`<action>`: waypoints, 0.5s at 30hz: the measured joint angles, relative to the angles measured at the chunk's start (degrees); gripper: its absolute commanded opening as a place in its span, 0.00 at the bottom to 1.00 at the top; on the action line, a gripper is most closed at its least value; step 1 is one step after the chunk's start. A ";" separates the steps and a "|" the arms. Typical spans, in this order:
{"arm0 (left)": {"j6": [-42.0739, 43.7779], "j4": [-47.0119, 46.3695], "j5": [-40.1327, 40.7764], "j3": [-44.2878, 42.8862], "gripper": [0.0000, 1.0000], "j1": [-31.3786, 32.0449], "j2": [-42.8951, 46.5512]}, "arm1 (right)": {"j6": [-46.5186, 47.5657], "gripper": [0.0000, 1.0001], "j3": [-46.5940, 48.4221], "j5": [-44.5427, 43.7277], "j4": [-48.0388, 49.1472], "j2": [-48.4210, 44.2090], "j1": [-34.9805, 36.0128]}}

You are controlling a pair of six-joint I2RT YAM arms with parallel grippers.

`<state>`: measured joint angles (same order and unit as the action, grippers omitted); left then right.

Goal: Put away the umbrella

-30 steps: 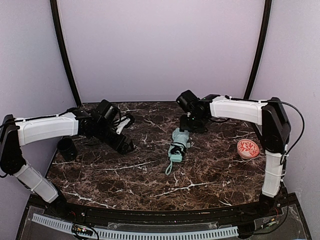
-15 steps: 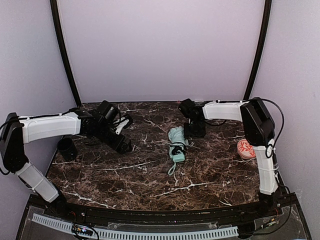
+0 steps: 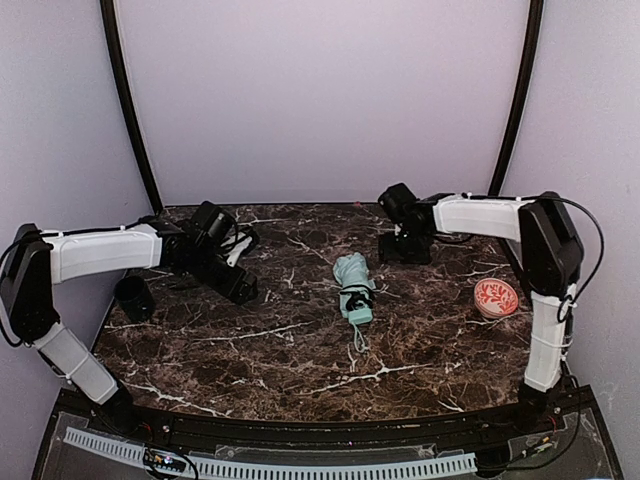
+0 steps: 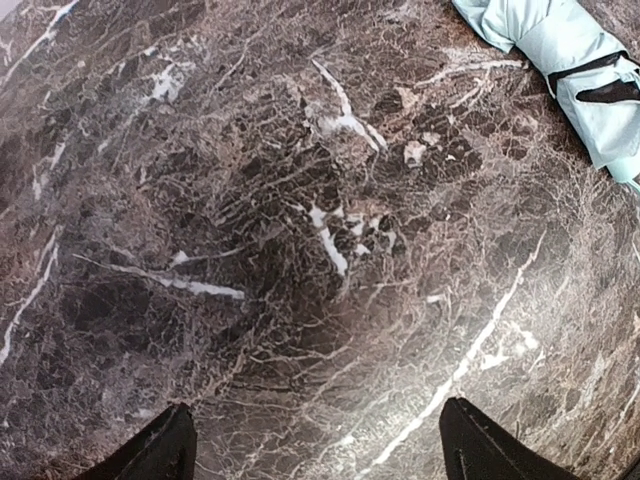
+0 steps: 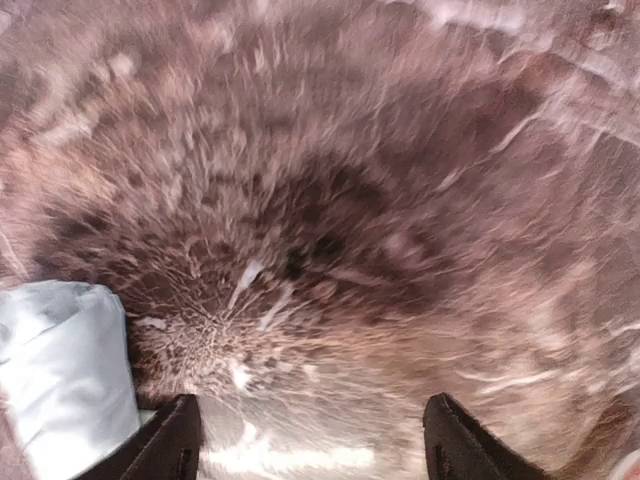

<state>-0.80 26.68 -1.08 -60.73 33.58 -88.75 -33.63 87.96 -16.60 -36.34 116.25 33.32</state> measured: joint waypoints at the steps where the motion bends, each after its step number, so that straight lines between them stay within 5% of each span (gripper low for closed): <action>1: 0.02 -1.07 0.74 0.57 0.89 -0.07 0.46 | 1.40 0.99 -1.53 -0.04 1.29 -3.21 -1.16; 5: 0.13 -5.64 4.07 4.31 0.93 -2.25 5.29 | 6.49 1.00 -9.16 0.35 9.57 -18.95 -8.52; 9: -1.92 -12.39 5.20 6.99 0.93 -12.44 10.84 | 9.51 1.00 -23.54 2.93 22.99 -37.35 -22.56; 15: -2.16 -38.49 14.43 23.87 0.99 -21.99 19.43 | 14.36 1.00 -52.17 1.14 43.56 -57.61 -33.55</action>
<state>-2.96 -11.81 13.34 -36.86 11.60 -69.32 -19.27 35.79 -15.46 7.22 58.63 -0.23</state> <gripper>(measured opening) 0.987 0.998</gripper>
